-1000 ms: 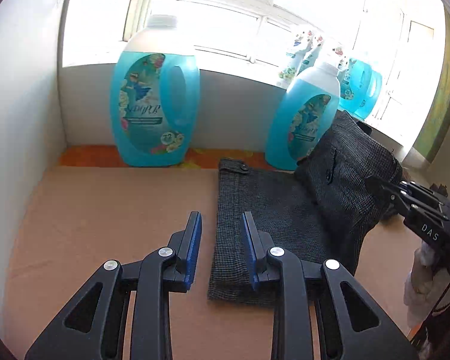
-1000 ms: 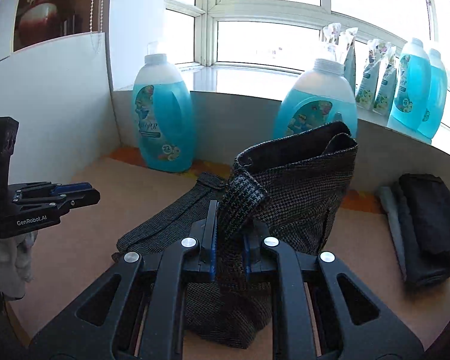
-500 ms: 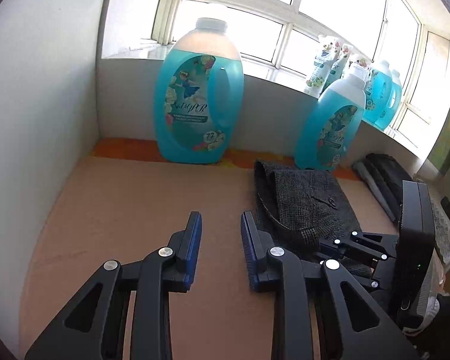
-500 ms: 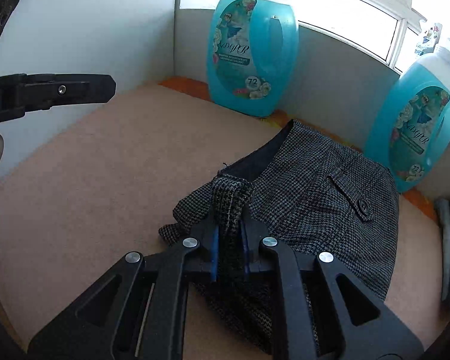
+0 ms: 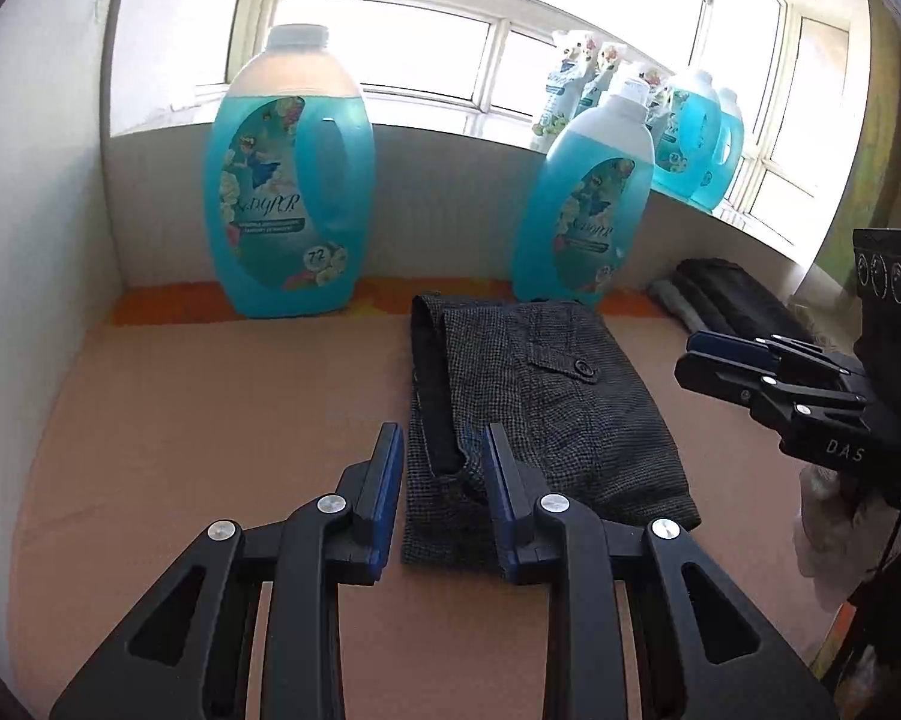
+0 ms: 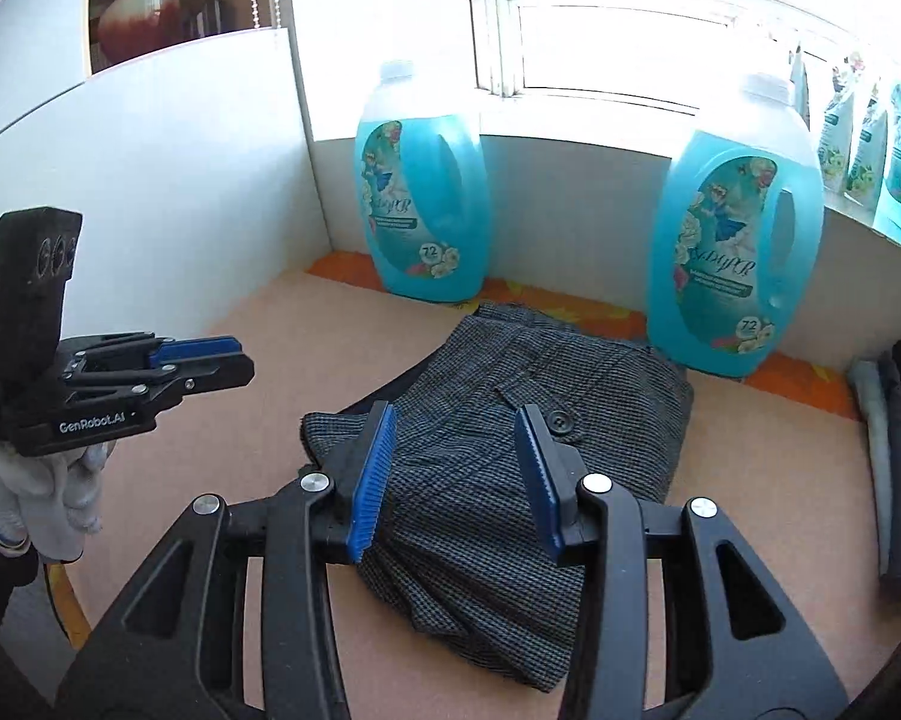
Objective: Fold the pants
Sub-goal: 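Lift the edge with both grippers, fold it over, and open them, then close both grippers on the folded pants bundle, then lift the folded pants with both grippers onto the dark clothes stack, then open both grippers and withdraw them from the stack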
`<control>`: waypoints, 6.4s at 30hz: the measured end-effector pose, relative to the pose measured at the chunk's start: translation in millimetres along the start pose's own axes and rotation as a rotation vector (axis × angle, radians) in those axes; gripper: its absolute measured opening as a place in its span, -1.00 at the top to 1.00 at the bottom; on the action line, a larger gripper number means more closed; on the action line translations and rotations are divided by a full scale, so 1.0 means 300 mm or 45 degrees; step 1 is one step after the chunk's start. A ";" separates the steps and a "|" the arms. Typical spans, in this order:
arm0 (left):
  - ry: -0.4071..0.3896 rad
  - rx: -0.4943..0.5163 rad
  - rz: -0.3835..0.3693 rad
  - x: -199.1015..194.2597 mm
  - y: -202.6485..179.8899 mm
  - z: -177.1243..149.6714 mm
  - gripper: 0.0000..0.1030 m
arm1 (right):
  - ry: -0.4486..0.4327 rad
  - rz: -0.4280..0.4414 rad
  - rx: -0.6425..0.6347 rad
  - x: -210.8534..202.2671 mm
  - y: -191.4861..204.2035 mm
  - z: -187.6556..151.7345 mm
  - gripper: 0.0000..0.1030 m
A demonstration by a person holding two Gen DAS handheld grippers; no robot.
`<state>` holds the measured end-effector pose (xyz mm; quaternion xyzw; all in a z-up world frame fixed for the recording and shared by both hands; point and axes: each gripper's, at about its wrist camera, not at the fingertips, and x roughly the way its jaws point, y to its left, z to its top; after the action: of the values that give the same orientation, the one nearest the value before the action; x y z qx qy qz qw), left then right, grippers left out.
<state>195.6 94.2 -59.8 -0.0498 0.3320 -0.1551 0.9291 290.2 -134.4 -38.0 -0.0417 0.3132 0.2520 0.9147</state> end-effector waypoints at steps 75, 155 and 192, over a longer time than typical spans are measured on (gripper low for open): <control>0.199 -0.494 -0.181 0.222 0.036 -0.114 0.35 | 0.114 0.216 0.540 0.317 -0.427 0.027 0.58; -0.057 0.383 -0.604 0.784 -1.359 0.330 0.23 | -0.153 -0.711 0.417 -0.574 -1.490 -0.050 -0.03; 0.103 0.332 -0.491 0.409 -1.261 0.137 -0.32 | -0.131 -0.796 0.583 -0.999 -1.037 -0.465 -0.24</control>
<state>214.8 -304.0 -27.8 0.0146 0.3303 -0.3731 0.8669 162.0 -567.9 3.0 0.0829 0.2873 -0.1137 0.9474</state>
